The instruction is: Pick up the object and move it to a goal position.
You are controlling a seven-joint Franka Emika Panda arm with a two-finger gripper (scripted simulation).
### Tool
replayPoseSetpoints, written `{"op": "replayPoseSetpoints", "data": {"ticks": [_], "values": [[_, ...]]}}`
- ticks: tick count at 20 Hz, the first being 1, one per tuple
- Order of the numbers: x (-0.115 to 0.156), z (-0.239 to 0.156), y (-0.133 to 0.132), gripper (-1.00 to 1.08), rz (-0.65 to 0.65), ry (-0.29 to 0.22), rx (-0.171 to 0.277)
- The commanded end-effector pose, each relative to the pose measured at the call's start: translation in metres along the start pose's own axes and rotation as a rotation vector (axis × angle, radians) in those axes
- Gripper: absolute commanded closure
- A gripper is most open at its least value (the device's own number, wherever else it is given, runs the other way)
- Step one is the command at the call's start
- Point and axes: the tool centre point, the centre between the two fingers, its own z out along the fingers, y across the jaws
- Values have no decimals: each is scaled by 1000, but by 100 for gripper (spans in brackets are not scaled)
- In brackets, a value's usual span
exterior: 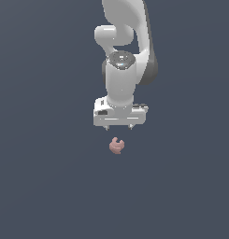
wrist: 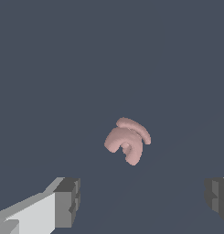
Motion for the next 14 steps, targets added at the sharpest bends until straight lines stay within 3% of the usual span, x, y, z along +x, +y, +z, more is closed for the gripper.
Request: {"op": "replayPoseSetpoints", "data": {"ticks": [1, 14], "values": [[0, 0, 0, -92, 0, 0, 0], [5, -7, 3, -92, 40, 7, 15]]}}
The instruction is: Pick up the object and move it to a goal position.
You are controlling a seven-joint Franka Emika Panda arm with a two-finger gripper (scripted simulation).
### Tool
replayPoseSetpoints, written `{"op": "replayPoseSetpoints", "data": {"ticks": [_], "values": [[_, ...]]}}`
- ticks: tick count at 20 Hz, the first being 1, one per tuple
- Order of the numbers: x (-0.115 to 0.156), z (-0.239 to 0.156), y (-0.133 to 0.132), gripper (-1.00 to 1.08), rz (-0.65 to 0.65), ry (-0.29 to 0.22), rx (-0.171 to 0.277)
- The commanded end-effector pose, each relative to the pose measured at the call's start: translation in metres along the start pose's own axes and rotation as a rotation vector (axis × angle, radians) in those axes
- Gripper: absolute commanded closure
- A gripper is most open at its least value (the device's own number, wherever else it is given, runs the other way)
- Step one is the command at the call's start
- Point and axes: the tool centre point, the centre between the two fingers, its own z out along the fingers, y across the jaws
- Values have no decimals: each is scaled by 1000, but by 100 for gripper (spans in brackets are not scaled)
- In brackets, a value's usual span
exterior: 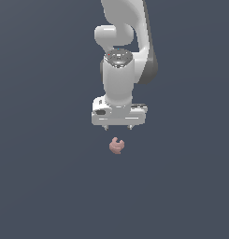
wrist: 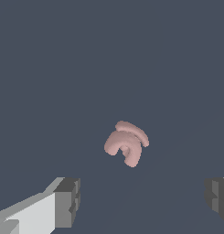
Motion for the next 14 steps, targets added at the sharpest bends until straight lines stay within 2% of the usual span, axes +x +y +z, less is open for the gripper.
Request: {"op": "replayPoseSetpoints", "data": {"ticks": [1, 8, 14], "values": [[0, 1, 0, -92, 2, -1, 0], [1, 10, 0, -92, 53, -5, -1], [3, 27, 1, -92, 150, -15, -3]]}}
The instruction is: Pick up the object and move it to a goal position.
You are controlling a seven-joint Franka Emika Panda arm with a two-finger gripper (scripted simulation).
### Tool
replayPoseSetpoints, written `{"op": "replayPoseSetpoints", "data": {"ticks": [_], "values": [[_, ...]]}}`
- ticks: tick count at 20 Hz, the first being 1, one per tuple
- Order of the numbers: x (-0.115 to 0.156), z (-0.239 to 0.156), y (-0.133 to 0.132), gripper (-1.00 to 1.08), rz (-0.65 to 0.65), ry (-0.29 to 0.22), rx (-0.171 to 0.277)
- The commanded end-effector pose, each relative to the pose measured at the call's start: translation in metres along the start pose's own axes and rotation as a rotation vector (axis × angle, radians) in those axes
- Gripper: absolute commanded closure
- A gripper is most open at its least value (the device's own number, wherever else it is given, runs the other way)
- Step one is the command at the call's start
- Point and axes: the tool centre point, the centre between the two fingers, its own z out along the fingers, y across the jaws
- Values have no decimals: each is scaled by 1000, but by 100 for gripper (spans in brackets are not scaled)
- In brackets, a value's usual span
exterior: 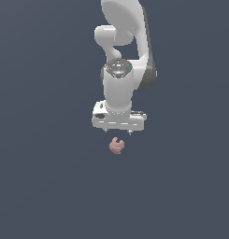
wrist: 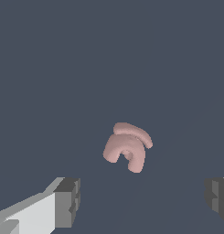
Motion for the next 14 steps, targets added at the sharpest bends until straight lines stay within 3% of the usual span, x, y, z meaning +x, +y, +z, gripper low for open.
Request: {"op": "replayPoseSetpoints", "data": {"ticks": [1, 14], "values": [[1, 9, 0, -92, 48, -5, -2], [4, 61, 4, -92, 332, -26, -22]]}}
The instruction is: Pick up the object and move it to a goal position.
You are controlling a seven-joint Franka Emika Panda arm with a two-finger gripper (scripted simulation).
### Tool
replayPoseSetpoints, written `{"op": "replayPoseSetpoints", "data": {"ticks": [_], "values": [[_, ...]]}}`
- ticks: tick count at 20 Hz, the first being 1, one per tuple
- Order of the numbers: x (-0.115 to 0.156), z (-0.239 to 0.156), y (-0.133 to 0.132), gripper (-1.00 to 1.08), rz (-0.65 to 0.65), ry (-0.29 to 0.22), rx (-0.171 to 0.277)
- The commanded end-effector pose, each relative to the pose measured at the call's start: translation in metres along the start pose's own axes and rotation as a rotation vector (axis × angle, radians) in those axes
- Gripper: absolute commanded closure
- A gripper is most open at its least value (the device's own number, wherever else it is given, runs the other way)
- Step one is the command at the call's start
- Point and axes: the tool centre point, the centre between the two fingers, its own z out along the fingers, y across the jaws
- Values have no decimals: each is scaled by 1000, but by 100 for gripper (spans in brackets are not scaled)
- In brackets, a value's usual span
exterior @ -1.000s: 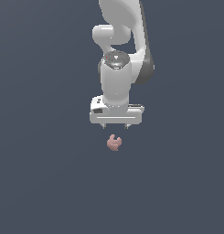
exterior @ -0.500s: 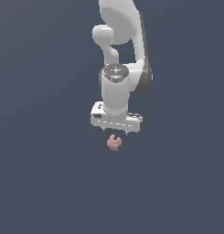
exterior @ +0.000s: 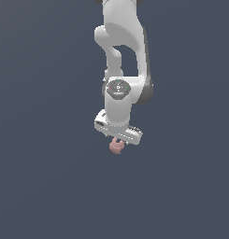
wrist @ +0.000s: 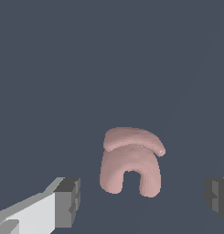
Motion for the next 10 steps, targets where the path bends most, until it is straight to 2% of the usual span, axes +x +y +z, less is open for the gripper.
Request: {"op": "replayPoseSetpoints", "data": {"ticks": [1, 10], "values": [[1, 7, 0, -92, 40, -2, -3], [1, 18, 1, -92, 98, -4, -9]]}}
